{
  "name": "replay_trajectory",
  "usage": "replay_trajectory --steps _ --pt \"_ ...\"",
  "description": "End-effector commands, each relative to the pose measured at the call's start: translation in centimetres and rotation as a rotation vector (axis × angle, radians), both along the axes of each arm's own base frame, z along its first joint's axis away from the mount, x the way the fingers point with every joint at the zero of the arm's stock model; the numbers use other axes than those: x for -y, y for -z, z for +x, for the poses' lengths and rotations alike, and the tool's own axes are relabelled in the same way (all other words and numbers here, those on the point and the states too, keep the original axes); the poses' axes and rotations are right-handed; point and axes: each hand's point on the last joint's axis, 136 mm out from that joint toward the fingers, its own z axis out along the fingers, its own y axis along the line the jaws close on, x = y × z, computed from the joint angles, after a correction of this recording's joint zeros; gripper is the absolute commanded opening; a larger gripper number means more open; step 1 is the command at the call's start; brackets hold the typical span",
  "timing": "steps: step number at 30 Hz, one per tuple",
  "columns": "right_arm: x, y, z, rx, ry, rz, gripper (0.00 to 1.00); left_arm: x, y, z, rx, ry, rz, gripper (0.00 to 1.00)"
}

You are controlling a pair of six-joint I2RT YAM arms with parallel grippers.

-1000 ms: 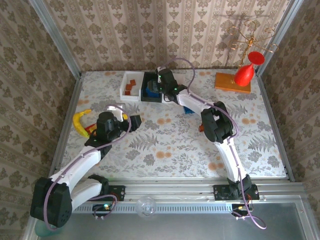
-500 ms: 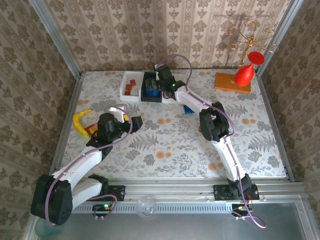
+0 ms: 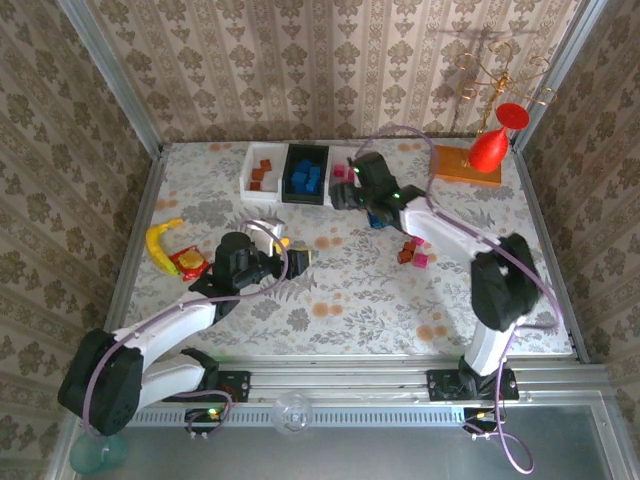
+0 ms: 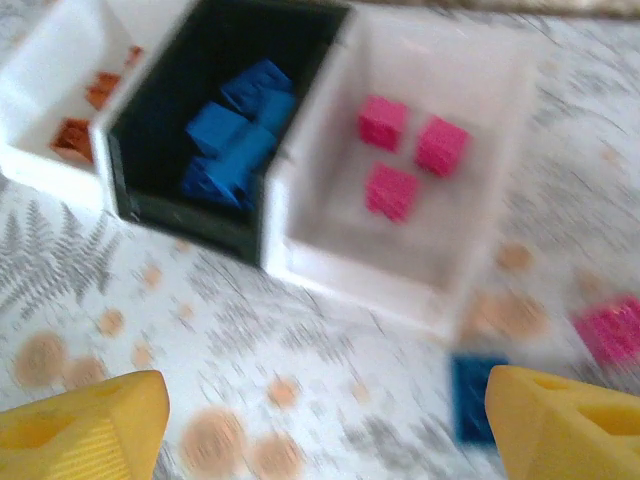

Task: Sort the legos into containers by color
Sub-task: Move the lego to the center of the table.

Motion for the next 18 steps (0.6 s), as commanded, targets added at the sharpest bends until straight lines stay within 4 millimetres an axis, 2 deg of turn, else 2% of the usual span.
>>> replay_trajectory --steps 1,3,5,8,14,18 --pt "6.1 4.2 -3.7 -0.144 0.16 -0.084 0.84 2.5 -1.8 -0.9 0.078 0.126 -0.02 0.78" --pt "7.7 5.4 -4.8 -0.183 0.184 -0.104 0.85 3.6 -1.7 -1.6 0.078 0.176 -0.022 0.78" --pt "7.9 6.2 -5.1 -0.201 0.171 -0.132 0.85 4.3 -1.6 -2.0 0.076 0.205 -0.019 0.78" --pt "6.3 7.0 -3.8 -0.216 0.116 -0.109 0.84 4.5 -1.3 -1.9 0.076 0.197 0.002 0.78" --pt "2.9 9.3 -1.3 -0.253 0.044 -0.107 0.75 3.2 -0.8 -1.1 0.091 0.119 0.054 0.78" --pt "1.9 10.2 0.2 -0.246 0.023 -0.138 0.71 2.6 -0.8 -0.9 0.108 0.091 0.076 0.78"
